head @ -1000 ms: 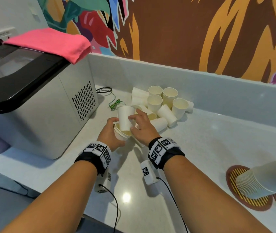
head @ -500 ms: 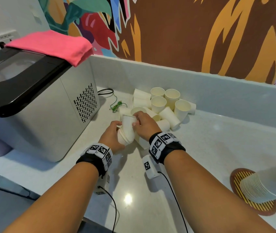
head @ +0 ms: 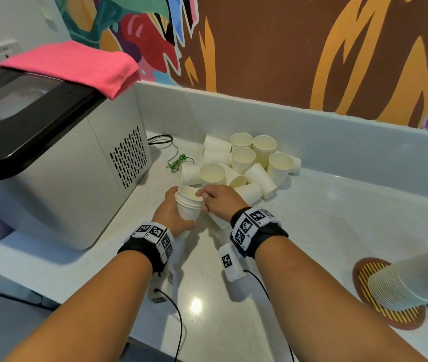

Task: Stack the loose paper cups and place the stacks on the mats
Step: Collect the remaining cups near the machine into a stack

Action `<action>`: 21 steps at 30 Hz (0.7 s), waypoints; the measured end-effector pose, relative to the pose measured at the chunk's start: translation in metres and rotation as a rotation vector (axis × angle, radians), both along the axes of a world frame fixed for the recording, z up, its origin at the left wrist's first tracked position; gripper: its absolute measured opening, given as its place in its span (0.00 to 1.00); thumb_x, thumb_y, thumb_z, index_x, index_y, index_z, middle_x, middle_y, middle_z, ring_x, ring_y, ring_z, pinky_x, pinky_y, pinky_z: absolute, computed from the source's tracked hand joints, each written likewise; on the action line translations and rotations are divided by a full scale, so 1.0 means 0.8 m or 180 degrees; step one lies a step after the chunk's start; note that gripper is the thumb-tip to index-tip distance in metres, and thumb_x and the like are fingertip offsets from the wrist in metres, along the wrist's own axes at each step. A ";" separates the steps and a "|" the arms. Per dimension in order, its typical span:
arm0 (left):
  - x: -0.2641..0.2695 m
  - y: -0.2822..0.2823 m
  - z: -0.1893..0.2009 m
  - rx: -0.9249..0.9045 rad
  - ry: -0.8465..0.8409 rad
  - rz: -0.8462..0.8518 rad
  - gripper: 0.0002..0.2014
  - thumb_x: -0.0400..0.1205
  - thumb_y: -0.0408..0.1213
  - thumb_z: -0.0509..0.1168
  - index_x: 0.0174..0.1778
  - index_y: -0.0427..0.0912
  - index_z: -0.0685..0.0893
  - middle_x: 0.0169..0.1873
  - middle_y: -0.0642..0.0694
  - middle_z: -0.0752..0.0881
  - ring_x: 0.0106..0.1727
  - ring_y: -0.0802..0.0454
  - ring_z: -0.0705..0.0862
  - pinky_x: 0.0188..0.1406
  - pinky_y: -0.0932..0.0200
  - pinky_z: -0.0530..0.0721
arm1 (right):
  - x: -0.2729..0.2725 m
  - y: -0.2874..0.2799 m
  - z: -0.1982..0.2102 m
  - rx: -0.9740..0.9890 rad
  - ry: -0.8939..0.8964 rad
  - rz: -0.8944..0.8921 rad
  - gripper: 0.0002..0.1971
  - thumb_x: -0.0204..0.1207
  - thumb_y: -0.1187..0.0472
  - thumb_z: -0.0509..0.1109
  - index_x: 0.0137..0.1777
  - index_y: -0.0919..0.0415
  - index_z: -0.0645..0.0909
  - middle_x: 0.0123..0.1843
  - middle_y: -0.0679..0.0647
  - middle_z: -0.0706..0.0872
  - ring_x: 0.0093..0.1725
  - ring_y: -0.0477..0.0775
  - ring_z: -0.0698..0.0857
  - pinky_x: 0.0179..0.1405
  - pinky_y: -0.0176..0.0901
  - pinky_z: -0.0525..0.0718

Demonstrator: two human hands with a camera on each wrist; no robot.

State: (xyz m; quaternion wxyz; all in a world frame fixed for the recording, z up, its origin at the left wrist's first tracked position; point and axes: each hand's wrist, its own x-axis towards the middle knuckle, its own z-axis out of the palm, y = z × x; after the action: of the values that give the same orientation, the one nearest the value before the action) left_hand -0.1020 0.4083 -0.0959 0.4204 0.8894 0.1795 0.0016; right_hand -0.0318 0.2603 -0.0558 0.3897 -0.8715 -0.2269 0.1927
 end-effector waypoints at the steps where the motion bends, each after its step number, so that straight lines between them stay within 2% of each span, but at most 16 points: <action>1: 0.002 0.002 0.001 0.0016 -0.0031 0.0034 0.46 0.65 0.31 0.79 0.77 0.43 0.62 0.57 0.45 0.81 0.59 0.42 0.81 0.49 0.58 0.76 | 0.003 -0.003 -0.002 -0.0080 -0.0135 -0.0090 0.13 0.83 0.60 0.59 0.60 0.54 0.83 0.51 0.56 0.86 0.51 0.56 0.83 0.60 0.49 0.80; 3: 0.003 0.005 0.004 0.0032 -0.0096 0.0070 0.46 0.65 0.30 0.79 0.77 0.45 0.62 0.57 0.46 0.80 0.58 0.45 0.80 0.49 0.59 0.74 | 0.007 -0.009 -0.009 -0.0441 -0.0615 -0.0218 0.14 0.83 0.59 0.59 0.66 0.54 0.78 0.62 0.59 0.80 0.60 0.60 0.80 0.62 0.53 0.79; 6: 0.003 0.007 0.006 0.0032 -0.0152 0.0118 0.52 0.65 0.30 0.79 0.80 0.49 0.56 0.56 0.49 0.77 0.56 0.48 0.78 0.51 0.57 0.77 | 0.004 -0.016 -0.025 -0.1212 -0.1089 0.0027 0.21 0.80 0.60 0.63 0.73 0.49 0.71 0.69 0.59 0.71 0.64 0.65 0.75 0.62 0.59 0.78; 9: 0.003 0.006 0.004 0.0140 -0.0130 0.0077 0.49 0.63 0.31 0.79 0.78 0.50 0.59 0.58 0.44 0.80 0.56 0.45 0.81 0.51 0.53 0.81 | -0.005 -0.020 -0.040 -0.1703 -0.1336 0.0339 0.23 0.77 0.61 0.66 0.71 0.49 0.71 0.72 0.55 0.70 0.65 0.63 0.73 0.60 0.57 0.76; 13: 0.004 0.008 0.001 0.0320 0.0050 0.0025 0.51 0.60 0.32 0.80 0.78 0.51 0.61 0.59 0.41 0.81 0.58 0.41 0.81 0.54 0.50 0.82 | -0.010 -0.019 -0.044 -0.1736 -0.1688 0.0078 0.16 0.77 0.58 0.66 0.64 0.57 0.74 0.66 0.56 0.74 0.61 0.62 0.75 0.56 0.55 0.73; 15: 0.005 0.008 0.000 0.0449 0.0173 -0.0001 0.53 0.59 0.33 0.81 0.79 0.53 0.60 0.59 0.40 0.80 0.59 0.40 0.80 0.55 0.49 0.82 | -0.008 -0.016 -0.041 -0.1645 -0.1762 0.0054 0.17 0.75 0.60 0.68 0.64 0.57 0.74 0.64 0.57 0.74 0.60 0.62 0.76 0.54 0.54 0.74; 19: 0.004 0.006 0.002 0.0692 0.0452 0.0076 0.54 0.60 0.36 0.81 0.78 0.60 0.58 0.59 0.39 0.78 0.59 0.37 0.80 0.59 0.44 0.82 | -0.001 -0.005 -0.039 -0.1515 -0.1666 0.0560 0.31 0.73 0.64 0.70 0.76 0.53 0.66 0.78 0.52 0.66 0.66 0.62 0.74 0.58 0.56 0.77; 21: 0.003 0.006 0.002 0.0739 0.0533 0.0113 0.54 0.60 0.37 0.81 0.78 0.61 0.58 0.60 0.39 0.77 0.59 0.37 0.80 0.59 0.43 0.82 | 0.002 0.000 -0.038 -0.1681 -0.1724 0.0674 0.30 0.75 0.64 0.69 0.77 0.55 0.65 0.79 0.52 0.65 0.66 0.62 0.74 0.58 0.56 0.77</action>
State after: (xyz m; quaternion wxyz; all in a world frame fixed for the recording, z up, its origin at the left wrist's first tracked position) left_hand -0.0999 0.4134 -0.0944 0.2981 0.9258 0.2282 -0.0443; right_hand -0.0300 0.2602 -0.0862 0.0560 -0.9329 -0.3528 0.0466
